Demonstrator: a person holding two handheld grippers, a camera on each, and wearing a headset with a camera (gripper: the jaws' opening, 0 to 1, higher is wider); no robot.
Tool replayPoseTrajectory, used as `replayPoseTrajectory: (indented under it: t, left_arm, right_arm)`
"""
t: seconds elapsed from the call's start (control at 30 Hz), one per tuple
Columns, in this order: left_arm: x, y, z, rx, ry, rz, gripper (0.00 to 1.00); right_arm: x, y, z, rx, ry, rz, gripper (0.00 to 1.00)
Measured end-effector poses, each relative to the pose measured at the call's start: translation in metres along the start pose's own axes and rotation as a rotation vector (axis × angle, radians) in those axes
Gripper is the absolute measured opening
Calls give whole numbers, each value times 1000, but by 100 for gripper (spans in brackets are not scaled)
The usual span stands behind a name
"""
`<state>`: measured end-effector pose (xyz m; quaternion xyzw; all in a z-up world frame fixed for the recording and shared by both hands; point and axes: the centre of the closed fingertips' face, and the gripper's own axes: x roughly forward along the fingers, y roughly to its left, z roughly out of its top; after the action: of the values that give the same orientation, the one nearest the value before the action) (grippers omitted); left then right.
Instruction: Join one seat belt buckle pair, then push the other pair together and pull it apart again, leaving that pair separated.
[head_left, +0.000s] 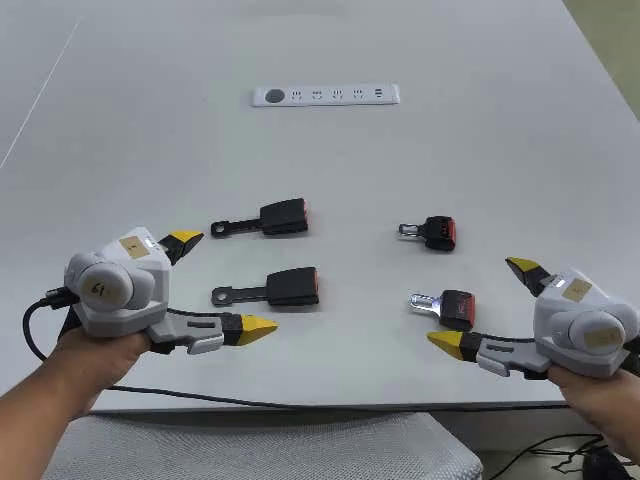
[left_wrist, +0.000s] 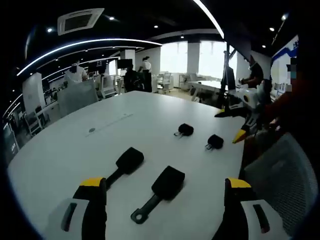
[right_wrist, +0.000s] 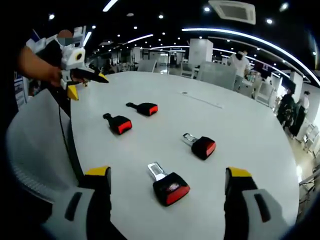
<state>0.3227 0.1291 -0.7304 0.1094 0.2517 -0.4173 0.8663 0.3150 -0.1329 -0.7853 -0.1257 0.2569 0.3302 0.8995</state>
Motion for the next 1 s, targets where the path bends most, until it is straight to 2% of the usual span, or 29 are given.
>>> replayPoseTrajectory:
  t: [0.37, 1.0]
  left_arm:
    - [3, 1, 4, 10, 0, -7, 100]
    - [6, 0, 3, 20, 11, -22, 100]
  right_arm:
    - [0, -1, 1, 5, -5, -5, 96]
    - [0, -3, 0, 4, 0, 5, 95]
